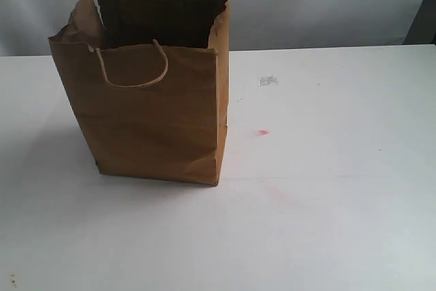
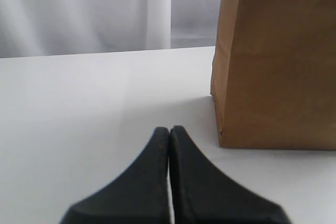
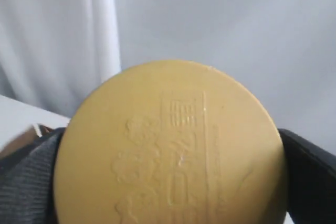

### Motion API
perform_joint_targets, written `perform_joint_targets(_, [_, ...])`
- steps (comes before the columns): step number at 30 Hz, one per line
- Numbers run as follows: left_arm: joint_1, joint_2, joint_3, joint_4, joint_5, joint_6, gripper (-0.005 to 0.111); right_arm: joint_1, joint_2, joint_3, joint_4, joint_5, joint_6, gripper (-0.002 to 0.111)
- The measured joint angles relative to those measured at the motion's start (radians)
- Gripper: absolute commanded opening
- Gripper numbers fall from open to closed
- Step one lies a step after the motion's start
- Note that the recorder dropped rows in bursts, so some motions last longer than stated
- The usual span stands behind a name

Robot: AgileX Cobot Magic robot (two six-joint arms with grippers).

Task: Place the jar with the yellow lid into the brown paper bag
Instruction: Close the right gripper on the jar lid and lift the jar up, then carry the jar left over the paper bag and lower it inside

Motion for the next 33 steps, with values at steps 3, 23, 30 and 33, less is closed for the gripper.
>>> perform_joint_targets(3, [0.0,0.0,0.0,0.0,0.0,0.0,0.001,0.041,0.003,-0.012,0.004,-0.088,0.0,0.0])
perform_joint_targets(23, [0.0,0.0,0.0,0.0,0.0,0.0,0.001,0.128,0.313,-0.024,0.043,-0.285,0.0,0.0])
perform_joint_targets(30, [0.0,0.0,0.0,0.0,0.0,0.0,0.001,0.128,0.351,-0.029,0.05,-0.283,-0.002,0.0])
perform_joint_targets(33, [0.0,0.0,0.0,0.0,0.0,0.0,0.001,0.128,0.379,-0.031,0.056,-0.262,-0.002,0.0])
